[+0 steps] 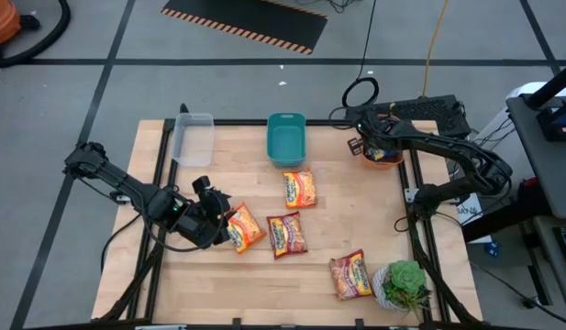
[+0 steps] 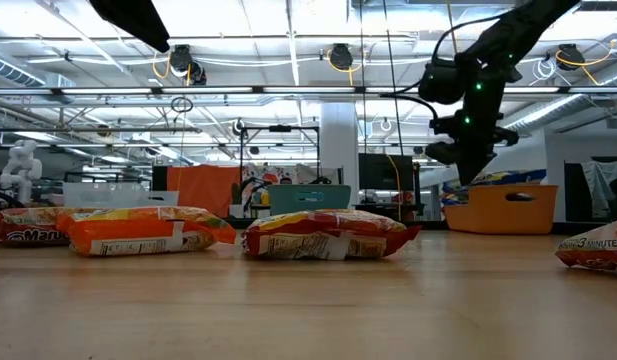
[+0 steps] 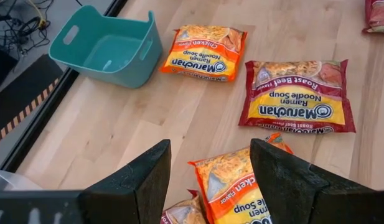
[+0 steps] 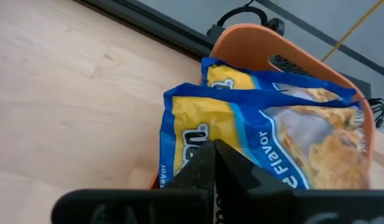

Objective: Sort Maruchan noodles
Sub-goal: Put the blue noodle pack into the orange bin

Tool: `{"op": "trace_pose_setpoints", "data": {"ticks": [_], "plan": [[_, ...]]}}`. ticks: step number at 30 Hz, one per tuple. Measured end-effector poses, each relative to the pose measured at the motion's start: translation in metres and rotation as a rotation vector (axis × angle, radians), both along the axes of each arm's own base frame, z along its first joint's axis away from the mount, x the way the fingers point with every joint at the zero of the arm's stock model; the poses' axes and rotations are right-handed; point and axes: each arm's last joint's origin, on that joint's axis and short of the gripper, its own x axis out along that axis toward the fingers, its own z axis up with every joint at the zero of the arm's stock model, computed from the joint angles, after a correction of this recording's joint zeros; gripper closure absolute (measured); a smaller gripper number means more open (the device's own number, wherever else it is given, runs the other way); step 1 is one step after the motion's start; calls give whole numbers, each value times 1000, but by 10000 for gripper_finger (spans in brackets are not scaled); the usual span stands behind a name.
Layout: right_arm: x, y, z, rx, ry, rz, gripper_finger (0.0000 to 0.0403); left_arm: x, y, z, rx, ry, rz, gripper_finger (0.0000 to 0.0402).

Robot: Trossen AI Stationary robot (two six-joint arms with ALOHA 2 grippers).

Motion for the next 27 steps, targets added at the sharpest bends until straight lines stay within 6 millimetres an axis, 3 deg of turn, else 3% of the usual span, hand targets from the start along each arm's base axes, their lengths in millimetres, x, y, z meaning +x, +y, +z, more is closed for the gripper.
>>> {"op": "trace_pose_setpoints", "data": {"ticks": [6, 21, 27], "plan": [[-4, -5, -7, -36, -1, 17, 402, 0, 1, 0, 6, 3, -4, 176], [-2, -10, -4, -116, 4, 7, 403, 0, 1, 0, 7, 2, -3, 176], [13, 3, 10, -117, -175, 133, 403, 0, 1, 0, 11, 4, -8, 176]]}}
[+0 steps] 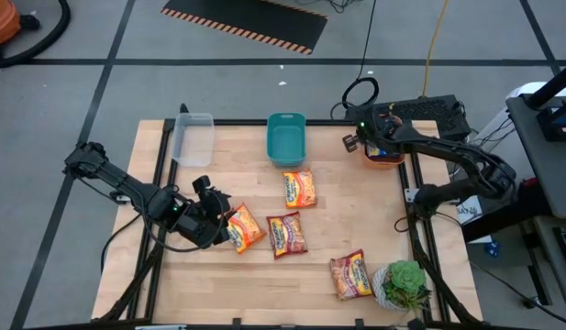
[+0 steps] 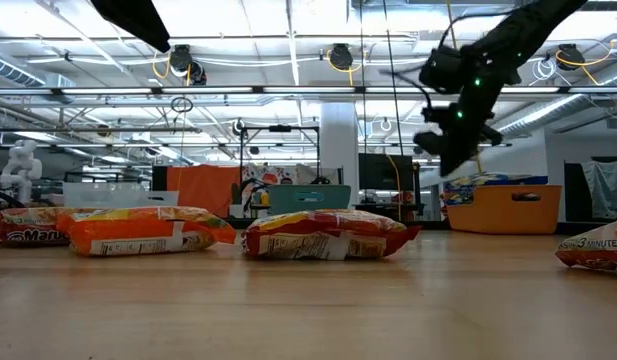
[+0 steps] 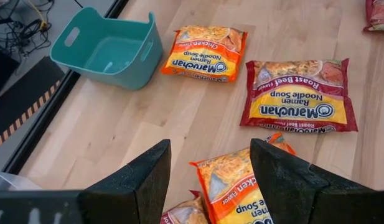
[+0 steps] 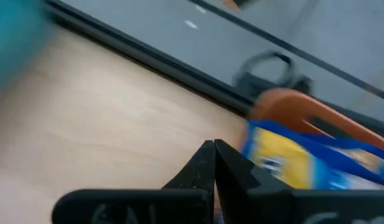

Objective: Sort Maruchan noodles
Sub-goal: Put the blue noodle pack into the orange bin, then put the top orange noodle pack into the blue bin

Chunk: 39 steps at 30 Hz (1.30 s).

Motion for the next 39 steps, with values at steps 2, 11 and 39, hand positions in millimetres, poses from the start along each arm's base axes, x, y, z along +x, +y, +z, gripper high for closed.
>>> {"op": "trace_pose_setpoints", "data": {"ticks": [2, 11, 39], "plan": [[8, 10, 8, -30, -56, 47, 403, 0, 0, 0, 2, 1, -2, 176], [36, 72, 23, -43, -184, 270, 403, 0, 0, 0, 2, 0, -4, 176], [81, 201, -60, 145, -31, 760, 168, 16, 0, 9, 34, -93, -100, 176]]}}
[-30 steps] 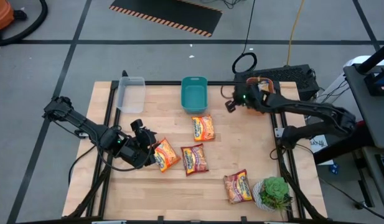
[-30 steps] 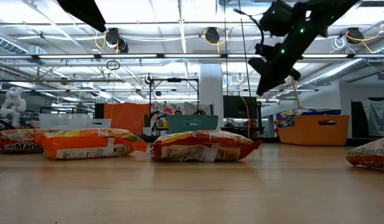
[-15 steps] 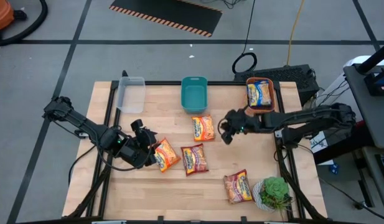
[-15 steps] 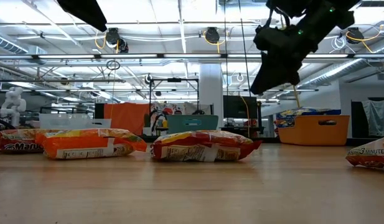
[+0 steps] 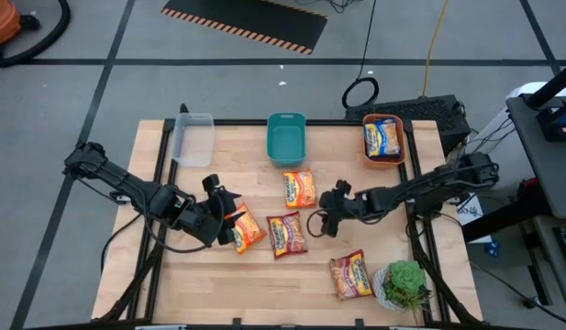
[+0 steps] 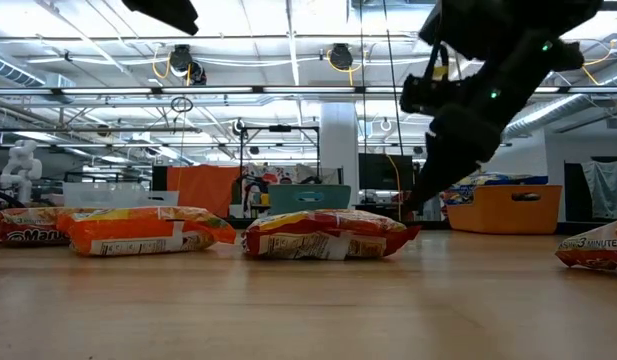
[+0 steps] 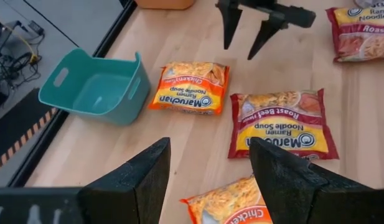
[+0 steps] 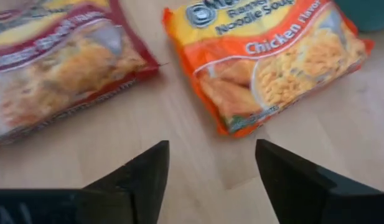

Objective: Sort Maruchan noodles
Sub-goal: Put the top orange noodle pack into the blue bin

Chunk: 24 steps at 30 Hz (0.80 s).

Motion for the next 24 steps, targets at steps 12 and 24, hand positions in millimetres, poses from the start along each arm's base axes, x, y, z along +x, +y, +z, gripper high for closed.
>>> {"op": "trace_pose_setpoints", "data": {"ticks": [12, 24], "plan": [[16, -2, -35, -13, 34, -6, 144, 4, 10, 0, 33, 21, 9, 176], [21, -15, -48, 10, 51, -77, 144, 4, 12, 0, 38, 25, 15, 176]]}}
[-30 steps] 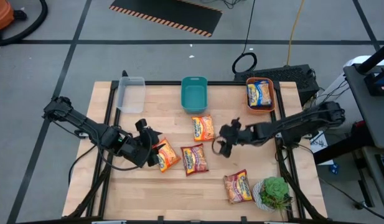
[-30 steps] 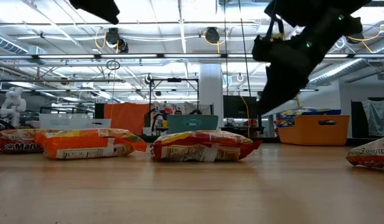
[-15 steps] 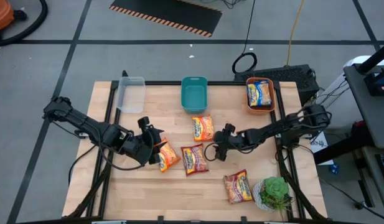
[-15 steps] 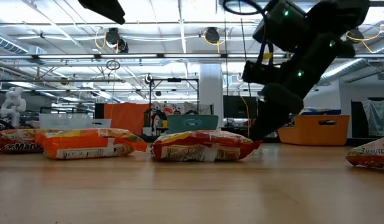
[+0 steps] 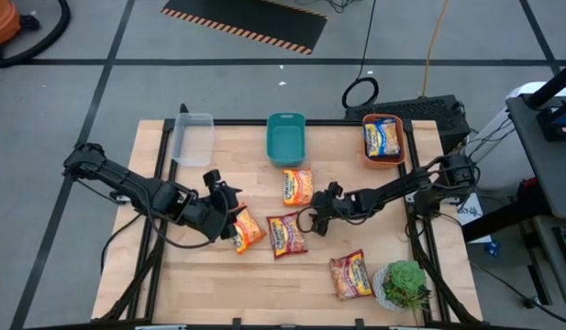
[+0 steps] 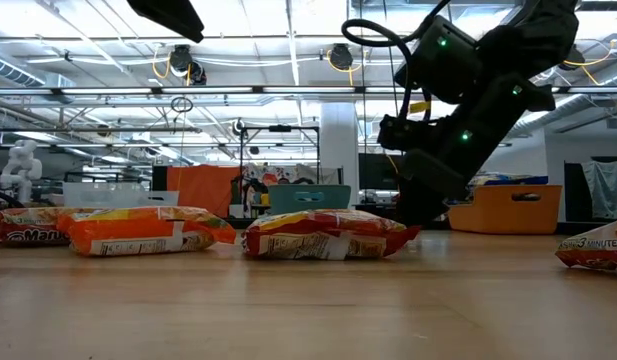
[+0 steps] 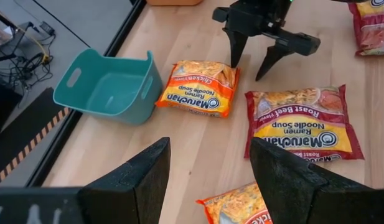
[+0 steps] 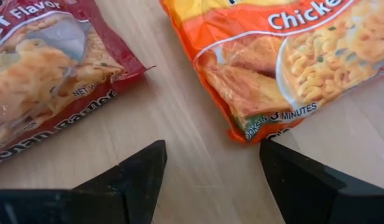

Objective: Sort Maruchan noodles
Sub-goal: Put the top orange noodle pack into the blue bin

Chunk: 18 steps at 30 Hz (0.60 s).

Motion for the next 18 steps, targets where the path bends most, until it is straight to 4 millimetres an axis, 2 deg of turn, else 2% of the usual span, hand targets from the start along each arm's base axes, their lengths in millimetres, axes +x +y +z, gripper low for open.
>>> {"op": "trace_pose_setpoints", "data": {"ticks": [8, 18], "plan": [[-1, -7, 8, -26, -4, 21, 145, -2, -3, -1, -40, 21, -19, 176], [-1, -19, 8, -37, -3, -20, 145, -6, -5, -4, -105, 51, -1, 176]]}}
